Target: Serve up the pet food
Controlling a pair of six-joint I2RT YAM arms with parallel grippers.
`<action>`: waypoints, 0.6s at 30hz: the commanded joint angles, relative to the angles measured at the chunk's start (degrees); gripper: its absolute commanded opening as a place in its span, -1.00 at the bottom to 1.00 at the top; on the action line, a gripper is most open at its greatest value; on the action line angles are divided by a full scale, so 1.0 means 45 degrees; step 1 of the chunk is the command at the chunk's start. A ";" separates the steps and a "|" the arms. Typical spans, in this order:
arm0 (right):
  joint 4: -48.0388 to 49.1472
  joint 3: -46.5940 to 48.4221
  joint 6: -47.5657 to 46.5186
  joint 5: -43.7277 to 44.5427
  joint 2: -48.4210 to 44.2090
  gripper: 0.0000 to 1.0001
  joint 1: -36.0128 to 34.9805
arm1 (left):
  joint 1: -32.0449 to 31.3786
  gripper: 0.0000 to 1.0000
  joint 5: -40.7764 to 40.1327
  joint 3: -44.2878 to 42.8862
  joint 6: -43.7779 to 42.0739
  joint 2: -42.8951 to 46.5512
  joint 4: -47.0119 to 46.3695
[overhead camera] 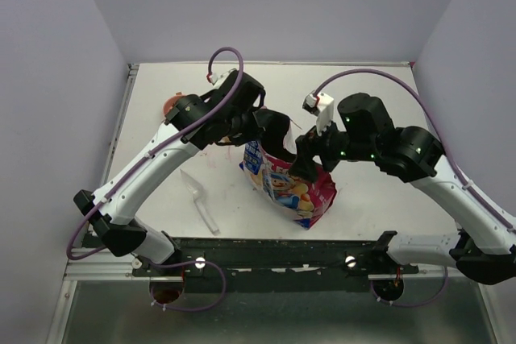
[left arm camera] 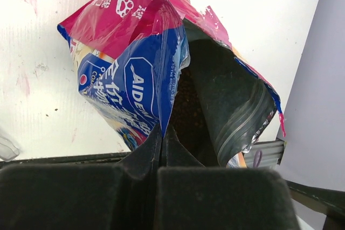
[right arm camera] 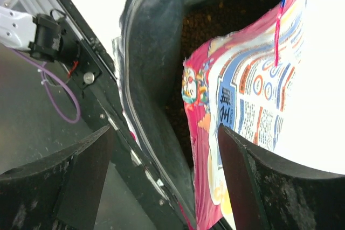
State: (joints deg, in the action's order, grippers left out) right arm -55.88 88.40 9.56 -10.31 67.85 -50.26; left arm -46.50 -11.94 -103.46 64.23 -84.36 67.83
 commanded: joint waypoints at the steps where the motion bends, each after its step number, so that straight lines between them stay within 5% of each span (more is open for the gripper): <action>1: -0.0532 -0.0970 -0.0054 0.0549 -0.0624 0.72 -0.0100 | 0.0177 -1.00 -0.0549 -0.0700 -0.0132 0.0308 -0.1695; 7: -0.1352 -0.1188 -0.0405 0.3558 -0.0528 0.54 -0.0081 | 0.0177 -1.00 -0.0510 -0.0623 -0.0229 0.0386 -0.1734; 12: -0.0983 -0.1168 -0.0894 0.2372 -0.0918 0.12 -0.0100 | 0.0644 -1.00 0.0326 -0.0135 -0.1067 0.0679 -0.2435; 17: -0.0572 -0.1617 -0.1051 0.1081 -0.1426 -0.30 -0.0081 | 0.2147 0.22 0.2630 0.1228 -0.3212 0.1614 -0.4442; 18: -0.0532 -0.1675 -0.1089 0.0925 -0.1465 -0.37 -0.0100 | 0.2575 0.30 0.3814 0.1775 -0.3895 0.2042 -0.5261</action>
State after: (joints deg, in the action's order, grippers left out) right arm -59.46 82.37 6.28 -2.33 63.09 -50.30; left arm -41.06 -6.24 -100.97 57.56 -82.65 59.40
